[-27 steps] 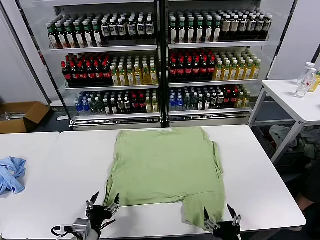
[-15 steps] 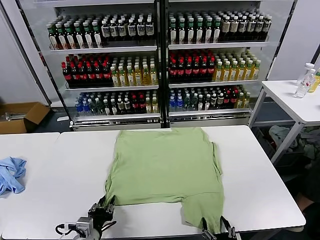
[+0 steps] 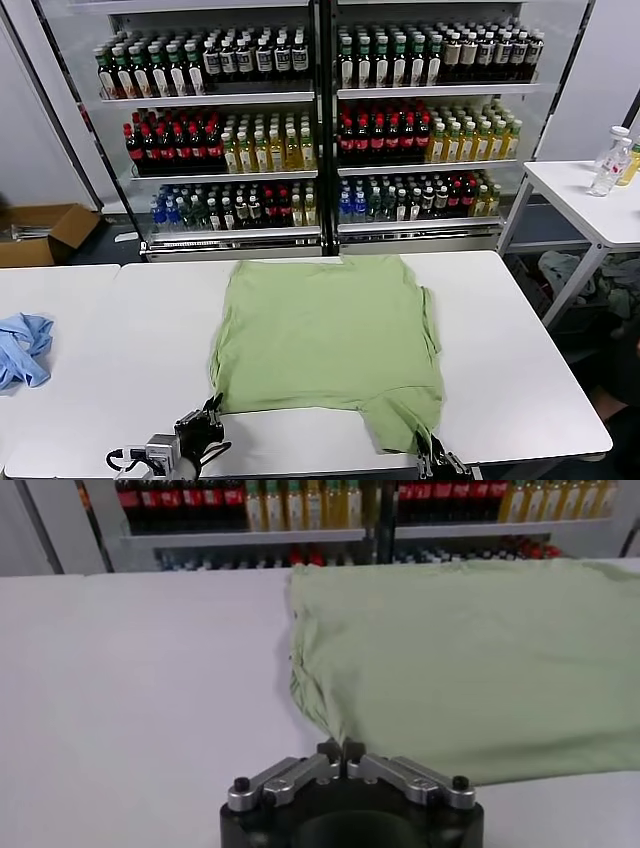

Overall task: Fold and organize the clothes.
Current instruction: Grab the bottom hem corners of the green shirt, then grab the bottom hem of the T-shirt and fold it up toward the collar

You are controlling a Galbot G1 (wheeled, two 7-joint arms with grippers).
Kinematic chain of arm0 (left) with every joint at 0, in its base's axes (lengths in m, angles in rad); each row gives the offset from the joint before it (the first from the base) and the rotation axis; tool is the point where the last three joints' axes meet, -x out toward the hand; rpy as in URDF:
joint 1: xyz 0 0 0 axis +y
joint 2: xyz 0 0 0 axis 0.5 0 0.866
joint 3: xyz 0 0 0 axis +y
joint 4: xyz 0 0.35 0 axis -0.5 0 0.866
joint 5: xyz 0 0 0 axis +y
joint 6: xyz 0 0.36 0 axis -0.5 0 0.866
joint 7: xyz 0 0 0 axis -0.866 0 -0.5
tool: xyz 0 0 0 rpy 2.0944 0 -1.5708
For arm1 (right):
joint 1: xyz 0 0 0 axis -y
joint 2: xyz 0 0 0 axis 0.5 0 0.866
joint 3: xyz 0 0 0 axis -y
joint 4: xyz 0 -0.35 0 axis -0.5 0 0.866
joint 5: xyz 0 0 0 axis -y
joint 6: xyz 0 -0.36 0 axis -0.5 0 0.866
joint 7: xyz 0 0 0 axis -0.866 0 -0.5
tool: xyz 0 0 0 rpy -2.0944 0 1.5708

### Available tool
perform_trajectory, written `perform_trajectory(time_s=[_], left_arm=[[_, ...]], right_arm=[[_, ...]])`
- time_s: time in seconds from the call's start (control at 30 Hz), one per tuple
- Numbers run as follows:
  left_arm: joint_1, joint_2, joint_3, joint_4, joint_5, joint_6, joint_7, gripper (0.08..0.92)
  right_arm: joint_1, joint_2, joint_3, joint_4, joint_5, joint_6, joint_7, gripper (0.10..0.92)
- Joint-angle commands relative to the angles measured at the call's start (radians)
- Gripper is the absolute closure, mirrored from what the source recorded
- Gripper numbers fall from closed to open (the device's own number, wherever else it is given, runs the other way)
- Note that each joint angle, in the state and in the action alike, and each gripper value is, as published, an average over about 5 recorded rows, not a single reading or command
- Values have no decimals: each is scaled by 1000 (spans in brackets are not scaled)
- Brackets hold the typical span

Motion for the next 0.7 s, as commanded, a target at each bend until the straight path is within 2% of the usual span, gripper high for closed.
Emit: perform_trajectory(time_s=[0.03, 0.37, 0.7], left_arm=[[-47, 22, -54, -8, -160, -76, 61, 910], [-194, 42, -77, 17, -297, -61, 88, 910], [-388, 32, -1, 173, -192, -70, 102, 910]], right_arm=[[86, -50, 67, 45, 38, 43, -15, 906], [301, -137, 76, -33, 132, 27, -5, 907], [566, -196, -28, -213, 159, 4, -5, 907]])
